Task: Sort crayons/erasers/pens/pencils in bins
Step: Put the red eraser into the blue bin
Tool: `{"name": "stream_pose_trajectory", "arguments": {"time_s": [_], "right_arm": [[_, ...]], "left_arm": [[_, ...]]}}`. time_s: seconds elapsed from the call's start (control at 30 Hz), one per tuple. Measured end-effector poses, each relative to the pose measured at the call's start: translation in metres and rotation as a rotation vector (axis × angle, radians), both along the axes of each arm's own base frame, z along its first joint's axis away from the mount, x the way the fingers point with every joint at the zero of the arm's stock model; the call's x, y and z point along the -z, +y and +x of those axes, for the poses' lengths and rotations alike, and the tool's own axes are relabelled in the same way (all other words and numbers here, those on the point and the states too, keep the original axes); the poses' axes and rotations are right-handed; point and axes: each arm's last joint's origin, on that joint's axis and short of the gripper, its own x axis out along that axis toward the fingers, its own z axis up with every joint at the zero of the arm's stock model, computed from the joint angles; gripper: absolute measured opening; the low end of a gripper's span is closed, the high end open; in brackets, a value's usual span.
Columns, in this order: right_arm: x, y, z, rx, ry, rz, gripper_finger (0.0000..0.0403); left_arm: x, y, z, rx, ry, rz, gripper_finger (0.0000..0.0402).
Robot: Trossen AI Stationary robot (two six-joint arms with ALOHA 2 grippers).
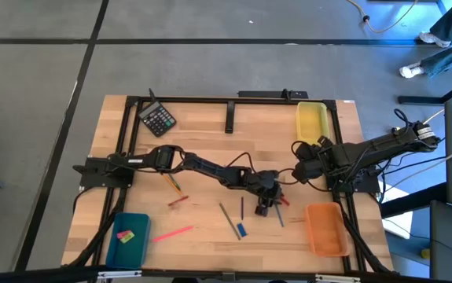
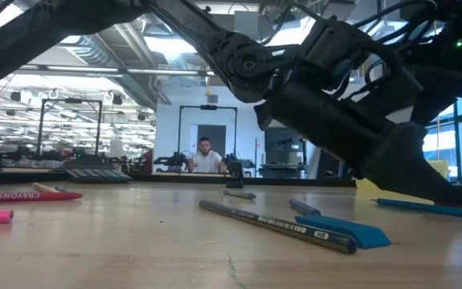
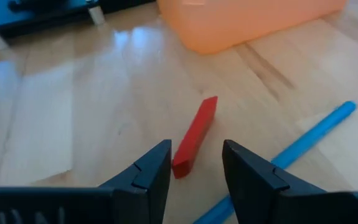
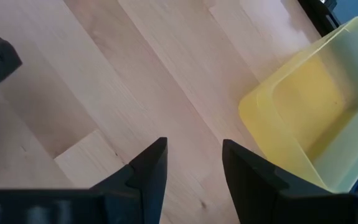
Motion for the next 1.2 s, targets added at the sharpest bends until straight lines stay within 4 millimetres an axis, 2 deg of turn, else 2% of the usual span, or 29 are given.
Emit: {"name": "stream_pose_trajectory", "arguments": {"time_s": [0.27, 0.5, 0.63, 0.77, 1.0, 1.2], "right_arm": [[-0.001, 0.001, 0.004, -0.036, -0.026, 0.001, 0.0157], [-0.001, 0.001, 0.005, -0.043, -0.030, 0.001, 0.0157], [-0.001, 0.001, 0.005, -0.045, -0.028, 0.009, 0.0157], [-0.001, 0.002, 0.005, -0.046, -0.026, 0.011, 0.0157], [-0.001, 0.002, 0.005, -0.066, -0.020, 0.006, 0.0157], [-0.001, 0.002, 0.006, -0.067, -0.028, 0.007, 0.0157]], "left_arm": [[0.000, -0.003, 0.000, 0.014, -0.003, -0.004, 0.0135], [0.000, 0.002, 0.000, -0.011, -0.009, 0.032, 0.0106], [0.000, 0.004, 0.001, -0.002, -0.009, 0.025, 0.0103], [-0.002, 0.004, 0.001, 0.040, -0.021, -0.010, 0.0118], [-0.004, 0.001, 0.002, 0.094, -0.041, -0.041, 0.0169], [0.016, 0.002, 0.004, 0.066, -0.033, -0.080, 0.0188]]}}
